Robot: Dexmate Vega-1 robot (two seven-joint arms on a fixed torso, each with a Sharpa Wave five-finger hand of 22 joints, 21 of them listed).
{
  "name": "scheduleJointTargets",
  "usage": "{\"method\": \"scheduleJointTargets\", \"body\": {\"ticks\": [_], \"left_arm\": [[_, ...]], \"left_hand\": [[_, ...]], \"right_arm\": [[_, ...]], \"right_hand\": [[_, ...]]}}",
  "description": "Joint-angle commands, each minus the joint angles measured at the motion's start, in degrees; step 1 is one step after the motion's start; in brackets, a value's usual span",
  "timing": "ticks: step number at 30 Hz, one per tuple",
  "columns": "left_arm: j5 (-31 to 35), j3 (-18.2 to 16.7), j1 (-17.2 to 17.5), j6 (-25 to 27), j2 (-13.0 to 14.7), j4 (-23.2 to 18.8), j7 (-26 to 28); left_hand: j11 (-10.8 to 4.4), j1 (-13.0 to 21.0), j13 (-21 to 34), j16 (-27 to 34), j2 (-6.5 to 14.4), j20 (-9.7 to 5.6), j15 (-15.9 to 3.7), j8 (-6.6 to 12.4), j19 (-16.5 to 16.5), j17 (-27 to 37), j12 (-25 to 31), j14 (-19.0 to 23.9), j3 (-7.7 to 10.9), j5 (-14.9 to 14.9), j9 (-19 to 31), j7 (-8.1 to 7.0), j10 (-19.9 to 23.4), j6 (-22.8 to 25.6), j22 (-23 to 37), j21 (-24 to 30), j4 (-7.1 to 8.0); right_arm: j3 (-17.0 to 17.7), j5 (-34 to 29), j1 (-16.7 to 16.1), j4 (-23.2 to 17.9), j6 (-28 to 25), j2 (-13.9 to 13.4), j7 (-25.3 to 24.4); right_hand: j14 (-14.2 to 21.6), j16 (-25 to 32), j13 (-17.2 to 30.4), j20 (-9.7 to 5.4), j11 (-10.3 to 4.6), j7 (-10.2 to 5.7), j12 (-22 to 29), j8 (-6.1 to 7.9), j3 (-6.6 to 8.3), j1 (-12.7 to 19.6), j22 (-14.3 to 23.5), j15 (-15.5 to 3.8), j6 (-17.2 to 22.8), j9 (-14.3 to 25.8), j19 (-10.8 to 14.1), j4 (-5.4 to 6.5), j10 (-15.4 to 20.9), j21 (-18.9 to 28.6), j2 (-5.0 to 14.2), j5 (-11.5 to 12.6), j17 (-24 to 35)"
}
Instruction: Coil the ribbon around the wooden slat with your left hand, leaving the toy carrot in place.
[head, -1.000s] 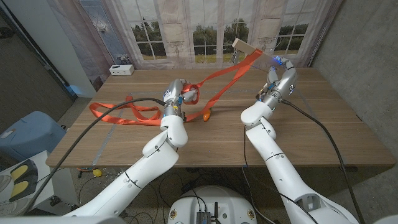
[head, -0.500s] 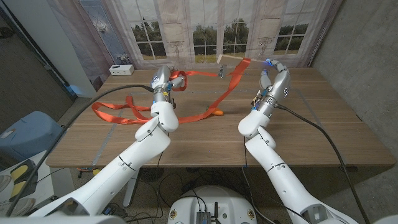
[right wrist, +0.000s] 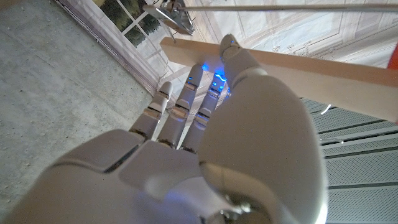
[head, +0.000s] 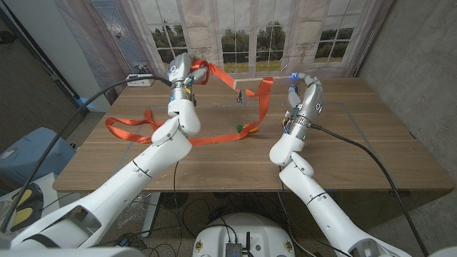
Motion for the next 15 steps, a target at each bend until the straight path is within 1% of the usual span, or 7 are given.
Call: {"method": "scheduleJointTargets", "body": {"ticks": [1,8,11,13,15], "left_arm": [[6.95,2.25,-5.14,0.58,0.95,-0.69,-1.89],[9.52,2.60,-7.16,0.52,0.25,-1.49,-3.82],[10.72,2.92,-7.99,-0.24,0.10,-1.45,-4.22],[12.08,3.46,-8.76,-0.82,0.01,-0.92,-4.19],[12.53,3.61,-9.40,-1.37,-0.32,-0.65,-4.77]], "left_hand": [[-13.96,3.07,0.33,0.28,3.90,-3.81,-11.77,0.32,-0.04,0.13,0.08,10.62,0.66,0.41,0.29,-1.28,14.44,6.44,-0.08,0.30,0.30],[-14.07,3.06,0.36,0.31,3.85,-3.88,-11.83,0.21,-0.14,0.18,-0.04,10.71,0.69,0.41,0.33,-1.42,14.61,6.44,-0.12,0.51,0.26],[-14.10,3.08,0.37,0.34,3.84,-3.90,-11.86,0.18,-0.19,0.22,-0.15,10.76,0.71,0.42,0.35,-1.47,14.49,6.46,-0.13,0.57,0.24],[-14.11,3.08,0.42,0.33,3.87,-3.99,-11.87,0.15,-0.15,0.21,-0.16,10.78,0.73,0.42,0.35,-1.59,14.51,6.45,-0.14,0.64,0.24],[-14.14,3.05,0.45,0.29,3.77,-4.10,-11.85,0.13,-0.18,0.19,-0.13,10.74,0.71,0.41,0.36,-1.59,14.78,6.55,-0.16,0.73,0.22]], "right_arm": [[-1.76,-6.03,0.73,3.16,-2.61,0.11,-0.02],[-2.73,-7.73,1.20,4.98,-4.58,0.21,-0.02],[-3.19,-9.23,1.36,5.79,-4.71,0.00,-0.02],[-3.36,-11.67,1.48,6.55,-5.06,0.30,-0.02],[-3.80,-12.73,1.73,7.05,-5.12,0.29,-0.02]], "right_hand": [[-0.06,-0.20,6.14,-0.15,3.13,4.23,9.83,0.25,2.34,-2.02,-0.01,-5.77,4.56,0.18,0.01,1.92,6.71,0.09,1.60,0.34,0.26],[-0.07,-0.20,6.09,-0.12,3.07,4.22,9.84,0.28,2.34,-2.13,-0.03,-5.91,4.59,0.20,0.11,1.94,6.70,0.17,1.57,0.35,0.41],[0.19,-0.22,6.01,-0.08,3.14,4.27,9.85,0.26,2.46,-2.16,-0.04,-5.80,4.55,0.20,0.31,1.93,6.78,0.26,1.56,0.38,0.35],[0.32,-0.24,5.93,-0.12,3.10,4.30,9.83,0.24,2.48,-2.23,-0.05,-5.80,4.55,0.16,0.51,1.94,6.80,0.35,1.50,0.38,0.31],[0.33,-0.22,5.98,-0.12,3.13,4.24,9.85,0.25,2.49,-2.21,-0.06,-5.83,4.56,0.18,0.56,1.91,6.75,0.38,1.49,0.39,0.38]]}}
